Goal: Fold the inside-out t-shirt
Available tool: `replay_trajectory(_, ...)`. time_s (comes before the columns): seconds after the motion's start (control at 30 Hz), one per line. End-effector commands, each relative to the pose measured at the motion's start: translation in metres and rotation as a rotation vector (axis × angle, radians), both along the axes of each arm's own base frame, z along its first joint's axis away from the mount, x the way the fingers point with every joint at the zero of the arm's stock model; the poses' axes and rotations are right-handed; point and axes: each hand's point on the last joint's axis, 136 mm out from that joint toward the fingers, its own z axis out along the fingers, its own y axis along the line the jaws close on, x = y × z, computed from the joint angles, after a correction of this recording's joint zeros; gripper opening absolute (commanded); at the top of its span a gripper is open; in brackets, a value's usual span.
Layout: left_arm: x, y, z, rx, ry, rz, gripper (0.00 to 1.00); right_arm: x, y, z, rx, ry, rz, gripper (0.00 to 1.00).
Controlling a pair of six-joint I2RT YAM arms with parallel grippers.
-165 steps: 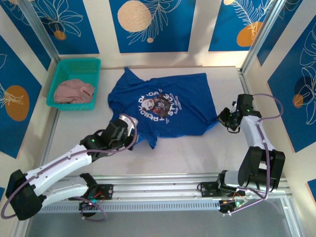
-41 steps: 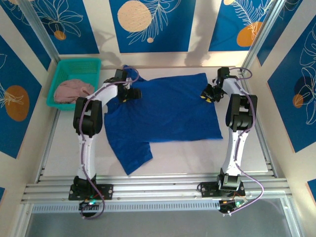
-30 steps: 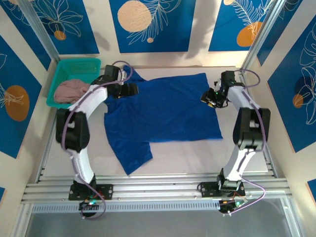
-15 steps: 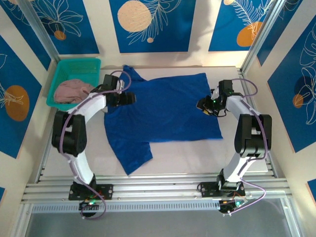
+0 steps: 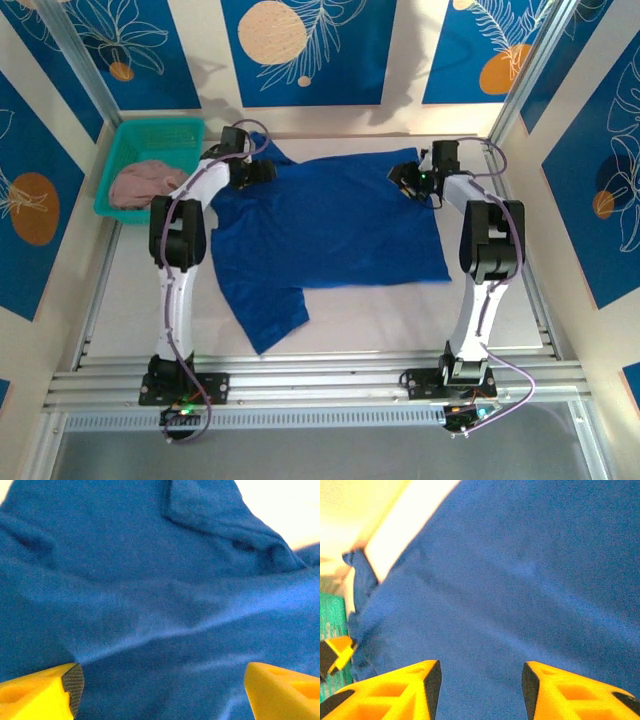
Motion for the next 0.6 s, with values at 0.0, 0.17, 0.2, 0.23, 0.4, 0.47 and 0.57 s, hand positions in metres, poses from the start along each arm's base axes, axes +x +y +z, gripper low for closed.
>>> replay_trajectory(0.0,-0.001,0.004,-0.014,-0.023,0.076,0.007,0.84,0.033,-0.005,0.003,0.033,-0.033,-0.079,0.49)
replay_trajectory(0.17,0.003,0.001,-0.028,-0.034,0.11,0.01,0.83,0.053,-0.023,-0.021,0.031,0.039,-0.179,0.48)
replay_trajectory(0.2,0.004,0.0,-0.032,-0.039,0.116,0.01,0.83,0.055,-0.028,-0.027,0.026,0.065,-0.206,0.47)
replay_trajectory(0.23,0.005,-0.001,-0.035,-0.045,0.124,0.01,0.83,0.057,-0.031,-0.033,0.026,0.086,-0.22,0.47)
replay_trajectory(0.4,0.013,-0.007,-0.042,-0.071,0.135,0.011,0.82,0.061,-0.042,-0.056,0.005,0.176,-0.277,0.43)
replay_trajectory(0.47,0.018,-0.01,-0.043,-0.085,0.132,0.012,0.82,0.064,-0.047,-0.062,0.007,0.194,-0.299,0.41)
replay_trajectory(0.57,0.024,-0.012,-0.046,-0.1,0.132,0.017,0.82,0.069,-0.052,-0.071,0.013,0.222,-0.328,0.4)
